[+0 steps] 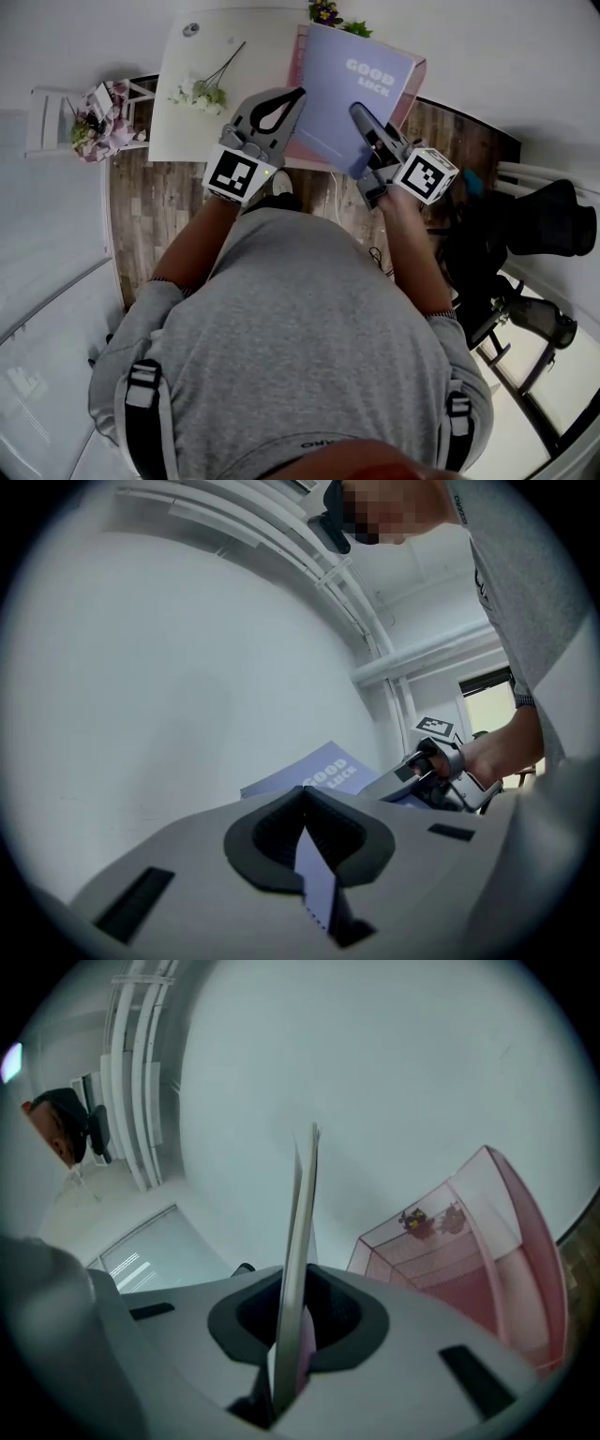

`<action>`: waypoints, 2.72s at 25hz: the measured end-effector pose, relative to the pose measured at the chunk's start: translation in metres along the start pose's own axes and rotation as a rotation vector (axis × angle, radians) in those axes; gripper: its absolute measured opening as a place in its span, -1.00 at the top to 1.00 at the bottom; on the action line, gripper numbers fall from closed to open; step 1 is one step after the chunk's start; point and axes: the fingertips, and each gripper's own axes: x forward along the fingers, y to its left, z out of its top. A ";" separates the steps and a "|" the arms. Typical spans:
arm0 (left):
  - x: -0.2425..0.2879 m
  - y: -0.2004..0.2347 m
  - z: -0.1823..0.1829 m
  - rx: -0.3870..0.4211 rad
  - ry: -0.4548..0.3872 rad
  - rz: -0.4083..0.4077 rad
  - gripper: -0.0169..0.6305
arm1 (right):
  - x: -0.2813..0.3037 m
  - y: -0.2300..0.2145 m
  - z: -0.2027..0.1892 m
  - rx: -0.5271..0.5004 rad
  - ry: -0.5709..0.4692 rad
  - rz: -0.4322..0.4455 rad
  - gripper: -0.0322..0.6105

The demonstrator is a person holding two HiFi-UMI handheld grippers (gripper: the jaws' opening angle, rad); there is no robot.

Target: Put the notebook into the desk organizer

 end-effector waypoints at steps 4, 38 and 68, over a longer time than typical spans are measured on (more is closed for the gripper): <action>0.004 0.007 0.001 -0.008 -0.009 -0.011 0.89 | 0.013 -0.010 -0.003 0.032 0.076 -0.039 0.77; 0.030 0.046 -0.028 -0.010 0.014 -0.068 0.89 | 0.054 -0.099 -0.024 -0.384 0.373 -0.457 0.64; 0.042 0.031 -0.024 0.039 0.018 -0.114 0.89 | 0.053 -0.118 -0.022 -0.904 0.517 -0.741 0.21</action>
